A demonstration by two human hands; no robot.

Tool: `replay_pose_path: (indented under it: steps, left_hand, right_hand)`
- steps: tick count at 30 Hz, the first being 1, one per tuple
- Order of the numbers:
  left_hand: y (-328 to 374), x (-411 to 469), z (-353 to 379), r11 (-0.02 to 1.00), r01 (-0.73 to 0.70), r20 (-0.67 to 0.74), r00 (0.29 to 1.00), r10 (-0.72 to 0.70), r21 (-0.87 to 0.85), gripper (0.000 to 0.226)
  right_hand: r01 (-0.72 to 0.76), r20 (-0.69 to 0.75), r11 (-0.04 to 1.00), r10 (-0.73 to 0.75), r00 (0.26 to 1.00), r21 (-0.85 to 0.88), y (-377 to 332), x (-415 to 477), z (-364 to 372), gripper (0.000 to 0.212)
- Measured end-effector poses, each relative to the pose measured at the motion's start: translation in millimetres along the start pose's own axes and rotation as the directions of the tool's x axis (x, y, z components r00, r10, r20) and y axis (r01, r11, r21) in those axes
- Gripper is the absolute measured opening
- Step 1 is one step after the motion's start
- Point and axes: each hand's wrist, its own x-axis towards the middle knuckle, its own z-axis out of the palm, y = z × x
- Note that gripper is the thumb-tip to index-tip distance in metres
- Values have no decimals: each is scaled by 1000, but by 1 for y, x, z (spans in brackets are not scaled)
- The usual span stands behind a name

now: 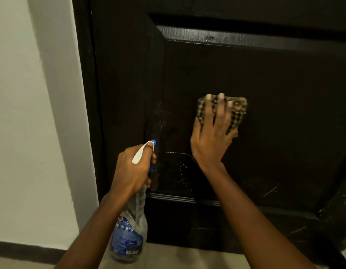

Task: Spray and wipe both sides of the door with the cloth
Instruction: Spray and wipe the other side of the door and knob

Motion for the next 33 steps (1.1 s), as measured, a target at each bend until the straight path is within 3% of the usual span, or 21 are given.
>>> replay_pose_path:
  steps: [3,6,8,10,13,16,19,25,30,33]
  left_hand:
    - [-2,1,-13,999,-30,-61,998,29,-15,45]
    - [-2,2,-21,999,-52,-94,994,52,-4,43]
    - [-1,2,-24,999,-51,-95,994,51,0,42]
    - [-1,2,-25,999,-47,-84,995,46,-13,41]
    - [2,4,-26,998,-42,-73,997,38,-46,41]
    - [3,6,-26,997,-42,-67,997,38,-60,41]
    - [4,9,-28,995,-47,-63,997,42,-89,41]
    - [11,22,-29,998,-58,-4,998,58,-32,44]
    - [9,25,-34,998,33,-17,999,-34,-51,48]
    - [1,20,-43,994,27,-91,995,-37,-101,44]
  right_hand:
    - [306,74,950,-301,951,-66,-23,-25,21,70]
    - [594,198,802,-574,795,-61,-4,-74,36,72]
    - [688,254,722,-654,713,-71,26,-96,37,73]
    - [665,240,742,-632,736,-86,52,-101,31,72]
    - [513,136,846,-497,857,-142,55,-70,15,68]
    - [293,-22,951,-297,955,-100,12,-12,5,66]
    - [182,-107,983,-181,978,-4,-35,35,2,64]
    - [240,-90,971,-238,967,13,-37,43,3,64]
    - [206,-85,978,-203,975,26,-49,44,6,67]
    - [328,-34,944,-329,944,-14,-70,37,15,66]
